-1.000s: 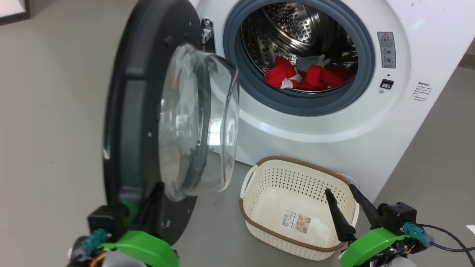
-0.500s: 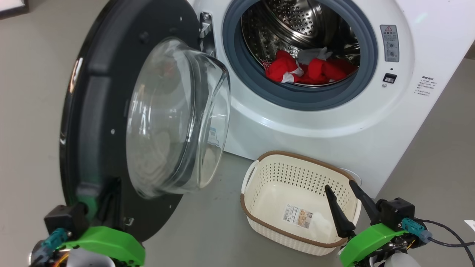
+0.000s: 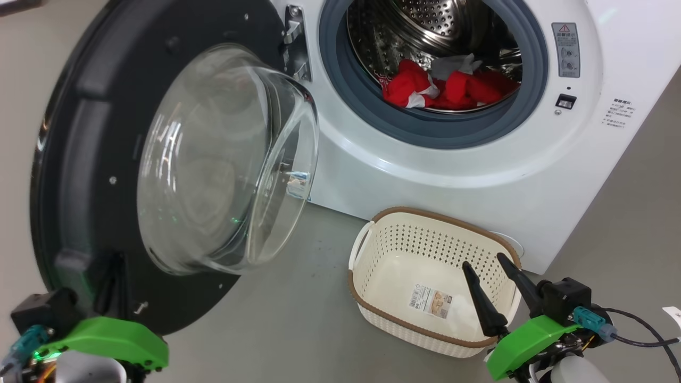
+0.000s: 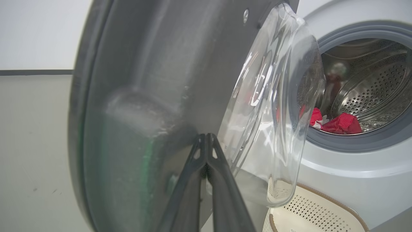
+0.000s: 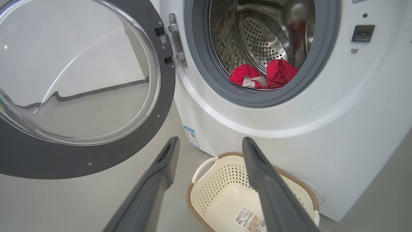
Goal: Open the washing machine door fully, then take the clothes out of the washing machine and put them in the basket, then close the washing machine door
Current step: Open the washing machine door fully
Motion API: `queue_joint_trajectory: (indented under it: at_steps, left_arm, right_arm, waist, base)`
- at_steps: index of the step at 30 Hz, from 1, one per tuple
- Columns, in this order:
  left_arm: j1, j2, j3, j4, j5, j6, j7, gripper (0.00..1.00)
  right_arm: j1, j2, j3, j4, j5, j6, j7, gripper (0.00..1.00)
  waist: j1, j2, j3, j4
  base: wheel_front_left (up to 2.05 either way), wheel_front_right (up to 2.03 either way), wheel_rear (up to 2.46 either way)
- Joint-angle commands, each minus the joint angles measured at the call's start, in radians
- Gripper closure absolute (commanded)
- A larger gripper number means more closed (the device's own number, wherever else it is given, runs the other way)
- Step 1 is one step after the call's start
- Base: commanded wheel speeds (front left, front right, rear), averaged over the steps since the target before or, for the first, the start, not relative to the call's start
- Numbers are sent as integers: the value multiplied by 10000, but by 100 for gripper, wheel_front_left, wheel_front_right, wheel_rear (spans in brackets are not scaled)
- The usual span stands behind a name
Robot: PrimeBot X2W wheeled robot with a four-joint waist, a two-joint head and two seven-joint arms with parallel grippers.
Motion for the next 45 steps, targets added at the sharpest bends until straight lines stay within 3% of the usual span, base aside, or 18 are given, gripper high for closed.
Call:
queue_joint_trajectory:
  at_steps: [1,18,34,45]
  left_arm:
    - [-567,494,625,-70,-106,163,-113,100]
    - [-1290,1018,1354,1339,-504,150,-582,100]
    - [-2306,1392,1686,3667,-934,-308,-1207,100]
    - [-2446,1428,1580,4089,-1000,-532,-1484,100]
  right_arm:
    - [-368,-100,242,-210,-93,65,-65,0]
    - [-387,-405,580,-144,112,65,-65,0]
    - [-350,-568,675,-57,166,65,-65,0]
    - [-295,-552,601,-75,151,65,-65,0]
  waist:
    - [0,0,36,2]
    - [0,0,170,-76]
    - [0,0,112,-263]
    - [0,0,135,-250]
  base:
    - [0,0,0]
    - [0,0,0]
    - [0,0,0]
    - [0,0,0]
